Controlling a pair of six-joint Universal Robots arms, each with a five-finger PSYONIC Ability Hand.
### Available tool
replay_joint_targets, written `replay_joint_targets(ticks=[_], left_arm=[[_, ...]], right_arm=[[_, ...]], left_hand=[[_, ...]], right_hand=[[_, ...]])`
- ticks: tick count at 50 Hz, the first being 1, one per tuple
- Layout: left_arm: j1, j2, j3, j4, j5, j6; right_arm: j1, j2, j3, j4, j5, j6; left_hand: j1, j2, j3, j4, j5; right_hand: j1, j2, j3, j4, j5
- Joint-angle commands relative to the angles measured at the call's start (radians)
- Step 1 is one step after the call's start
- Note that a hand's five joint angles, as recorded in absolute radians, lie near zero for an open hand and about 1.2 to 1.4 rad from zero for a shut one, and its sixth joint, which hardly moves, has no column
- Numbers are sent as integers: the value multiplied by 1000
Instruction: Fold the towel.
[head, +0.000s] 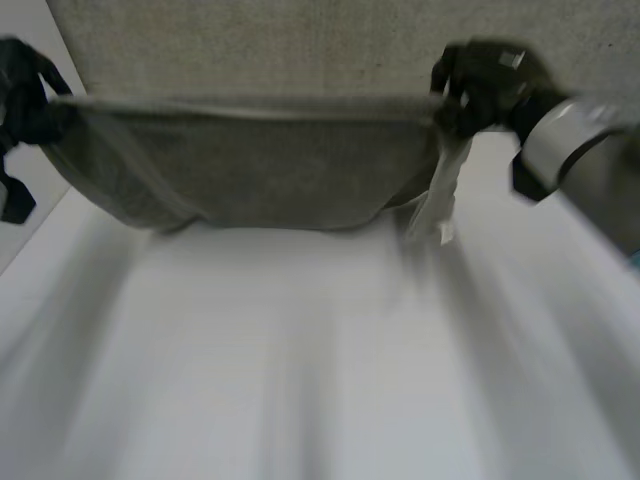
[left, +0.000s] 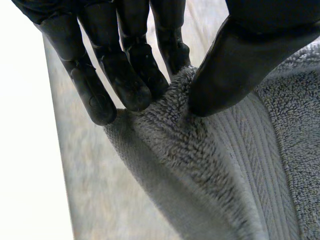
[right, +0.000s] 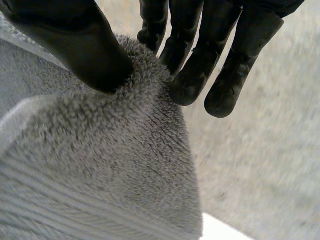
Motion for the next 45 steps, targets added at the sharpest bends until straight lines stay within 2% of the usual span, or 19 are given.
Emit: replay_joint_targets(ticks=[1,3,4,6,7,9,12,15,17,19,21,22,23,24,25,28,31,39,45], left_arm=[[-8,156,42,-127,22,-110],[-8,167,40,-147,38,-111],[-10,169,34,-156,52,-111],[-13,164,25,-158,66,-111],[-16,155,16,-158,72,-110],[-17,126,5,-158,69,-110],[-16,80,-4,-158,69,-108],[-17,-25,-16,-153,69,-104],[-20,-65,-18,-153,69,-102],[-28,-153,-16,-158,68,-93],[-31,-188,-16,-158,68,-78],[-33,-215,-15,-158,68,-55],[-33,-215,-15,-158,68,-55],[-34,-236,-15,-158,68,-26],[-43,-250,-13,-156,68,2],[-53,-259,-12,-156,66,22],[-63,-264,-15,-155,65,50],[-63,-261,-16,-155,66,51],[-59,-261,-13,-150,66,53]], right_arm=[[-48,0,-295,335,-62,-196],[-44,34,-346,424,-24,-342],[-44,34,-346,424,-23,-343],[-24,83,-329,464,79,-512],[-24,83,-329,464,79,-513],[22,124,-259,463,166,-628],[56,147,-216,444,197,-648],[88,199,-125,344,208,-667],[99,253,-38,193,210,-673],[100,274,-6,127,216,-687],[100,295,22,70,222,-710],[100,305,49,20,228,-734],[100,305,50,19,228,-734],[100,307,74,-19,237,-749],[100,302,91,-46,256,-747],[100,267,146,-73,295,-716],[99,204,224,-90,308,-646],[90,68,466,-192,288,-438],[85,-6,602,-243,282,-411]], left_hand=[[115,47,48,31,102],[115,47,48,31,102],[115,47,48,31,102],[115,47,48,31,102],[115,47,48,31,102],[115,47,48,31,102],[115,47,48,31,102],[115,47,48,31,102],[115,47,48,31,102],[115,47,48,31,102],[115,47,48,31,102],[115,47,48,31,102],[115,47,48,31,102],[115,47,48,31,102],[115,47,48,31,102],[115,47,48,31,102],[115,47,48,31,102],[115,47,48,31,102],[115,47,48,31,102]], right_hand=[[72,87,73,63,64],[72,87,73,63,64],[72,87,73,63,64],[72,87,73,63,64],[72,87,73,63,64],[72,87,73,63,64],[72,87,73,63,64],[72,87,73,63,64],[72,87,73,63,64],[72,87,73,63,64],[-12,3,-11,-21,-20],[-300,-284,-299,-309,-308],[-303,-287,-302,-312,-311],[-614,-598,-613,-623,-622],[-756,-741,-755,-765,-765],[-962,-947,-961,-971,-970],[-1083,-1068,-1082,-1092,-1092],[-1139,-1124,-1138,-1148,-1148],[-1110,-1095,-1109,-1119,-1118]])
